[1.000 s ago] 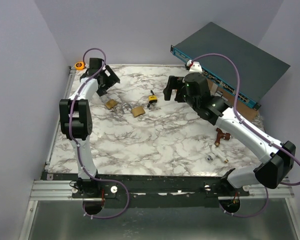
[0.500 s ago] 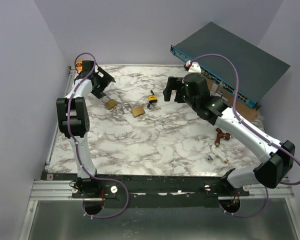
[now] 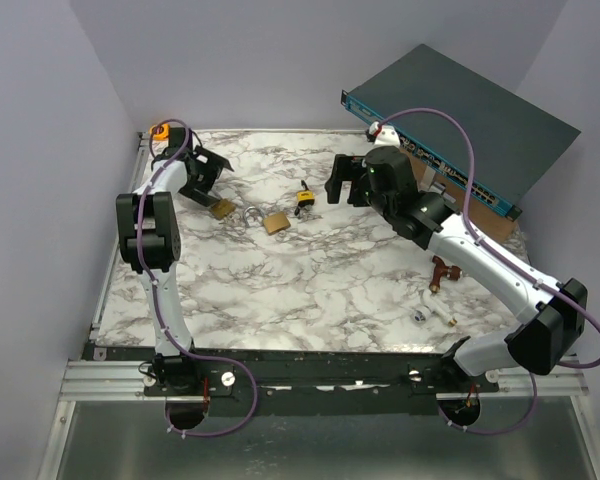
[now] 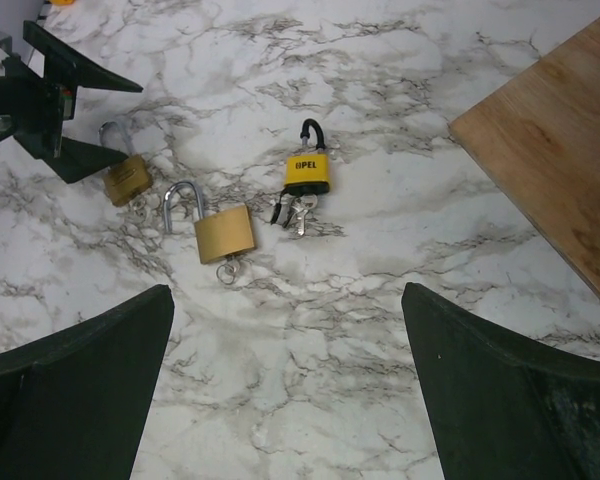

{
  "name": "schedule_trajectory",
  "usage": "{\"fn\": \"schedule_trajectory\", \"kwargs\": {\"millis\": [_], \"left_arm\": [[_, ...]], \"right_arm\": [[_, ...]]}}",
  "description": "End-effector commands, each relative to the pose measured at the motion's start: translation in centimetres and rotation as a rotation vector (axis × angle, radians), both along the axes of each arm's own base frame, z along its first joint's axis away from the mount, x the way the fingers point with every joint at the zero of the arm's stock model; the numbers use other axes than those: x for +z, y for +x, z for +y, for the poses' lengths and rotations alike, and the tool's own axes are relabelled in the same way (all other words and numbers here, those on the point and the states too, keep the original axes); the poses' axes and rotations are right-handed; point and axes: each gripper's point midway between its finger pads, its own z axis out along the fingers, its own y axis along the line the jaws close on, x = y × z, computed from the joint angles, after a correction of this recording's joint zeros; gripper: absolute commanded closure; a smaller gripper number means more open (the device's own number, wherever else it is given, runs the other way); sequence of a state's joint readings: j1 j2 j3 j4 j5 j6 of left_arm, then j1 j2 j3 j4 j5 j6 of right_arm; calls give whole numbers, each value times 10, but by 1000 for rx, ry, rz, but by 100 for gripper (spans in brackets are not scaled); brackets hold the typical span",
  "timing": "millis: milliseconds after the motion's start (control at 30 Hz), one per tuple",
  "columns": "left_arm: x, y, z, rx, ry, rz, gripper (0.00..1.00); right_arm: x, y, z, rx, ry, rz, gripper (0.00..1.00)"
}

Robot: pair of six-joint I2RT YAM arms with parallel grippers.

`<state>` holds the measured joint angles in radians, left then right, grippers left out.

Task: Lock with the key
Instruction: Move the lock to the center of the board.

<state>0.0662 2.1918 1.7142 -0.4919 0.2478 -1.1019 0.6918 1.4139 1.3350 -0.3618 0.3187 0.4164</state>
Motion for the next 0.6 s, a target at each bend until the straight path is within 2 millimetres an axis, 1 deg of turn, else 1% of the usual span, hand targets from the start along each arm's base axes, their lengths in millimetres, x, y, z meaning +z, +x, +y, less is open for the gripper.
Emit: {"fn": "schedule_trajectory", "kwargs": {"millis": [0, 100, 167, 300, 433, 567], "left_arm": [[-8, -13, -4, 84, -85, 101, 2], [-3, -17, -5, 115, -97, 124, 2], [-4, -22, -5, 135, -99, 160, 2], [-2, -22, -15, 112, -125, 151, 2], [-2, -30, -24, 127, -148, 214, 1], [1, -36, -35, 103, -170, 226, 1]], "right_arm": [[-12, -2, 2, 29, -37, 35, 0], [-13, -4, 1, 30, -38, 37, 0], [-13, -5, -1, 30, -43, 38, 0], [-16, -8, -3, 31, -43, 43, 0], [-16, -13, -7, 24, -38, 48, 0], [-18, -18, -12, 12, -28, 49, 0]]}}
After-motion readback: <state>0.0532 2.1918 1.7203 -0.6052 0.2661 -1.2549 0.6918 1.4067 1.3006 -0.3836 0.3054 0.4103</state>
